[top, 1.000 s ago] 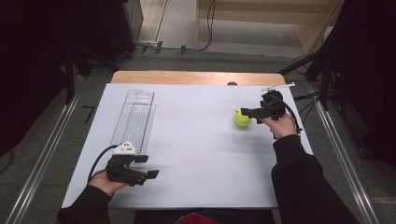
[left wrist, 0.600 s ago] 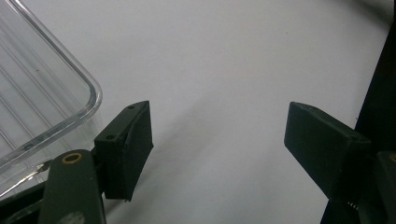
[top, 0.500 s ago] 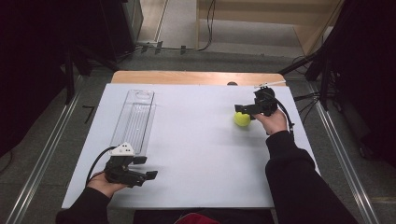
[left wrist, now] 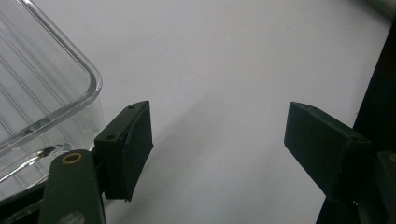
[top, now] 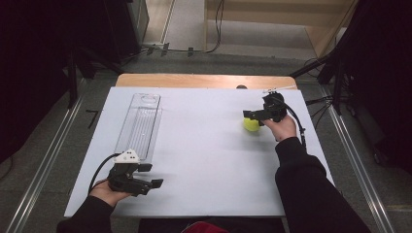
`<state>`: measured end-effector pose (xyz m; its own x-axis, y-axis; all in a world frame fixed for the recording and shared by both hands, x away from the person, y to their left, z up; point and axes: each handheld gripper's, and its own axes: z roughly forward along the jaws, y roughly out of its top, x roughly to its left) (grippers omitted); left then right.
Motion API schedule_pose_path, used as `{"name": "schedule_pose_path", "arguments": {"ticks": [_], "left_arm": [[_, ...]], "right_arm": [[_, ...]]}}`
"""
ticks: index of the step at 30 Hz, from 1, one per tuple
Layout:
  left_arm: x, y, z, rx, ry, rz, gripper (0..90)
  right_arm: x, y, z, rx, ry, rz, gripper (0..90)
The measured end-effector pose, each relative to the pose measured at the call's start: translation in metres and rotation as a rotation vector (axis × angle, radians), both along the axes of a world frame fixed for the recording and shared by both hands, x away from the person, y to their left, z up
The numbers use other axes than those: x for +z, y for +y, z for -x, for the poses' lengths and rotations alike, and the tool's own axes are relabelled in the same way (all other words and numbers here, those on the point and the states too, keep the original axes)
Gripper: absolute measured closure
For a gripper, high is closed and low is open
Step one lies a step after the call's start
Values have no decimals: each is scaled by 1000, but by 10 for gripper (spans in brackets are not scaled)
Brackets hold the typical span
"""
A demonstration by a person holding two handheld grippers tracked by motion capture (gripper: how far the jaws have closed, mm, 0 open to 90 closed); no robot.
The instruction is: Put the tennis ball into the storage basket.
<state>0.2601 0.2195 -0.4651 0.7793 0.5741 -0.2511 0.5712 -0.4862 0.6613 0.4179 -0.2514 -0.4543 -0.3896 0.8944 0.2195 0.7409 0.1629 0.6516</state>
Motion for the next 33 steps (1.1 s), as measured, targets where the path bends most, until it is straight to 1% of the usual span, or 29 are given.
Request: {"name": "schedule_pose_path", "arguments": {"ticks": [6,11,15,18,20,26,27,33], "left_arm": [[0,0,0,2,0,4,243],[1,0,1,-4,-6,0,244],[1,0,1,-4,-8,3,244],[1,0,1,-5,-8,2,244],[1,0,1,-4,-10,3,244],[1,0,1,-7,-8,2,244],[1,0,1,-7,-6,2,243],[1,1,2,-2,-13,4,244]], "right_arm": [[-5,4,0,11,10,16,0],[-10,6,-1,3,33,20,0],[-14,5,0,-2,29,19,0],[-19,4,-1,-9,44,16,0],[-21,4,-1,-19,46,19,0],[-29,4,-2,-21,67,20,0],[-30,4,-2,-23,74,21,0],[-33,7,-3,-21,81,39,0]]}}
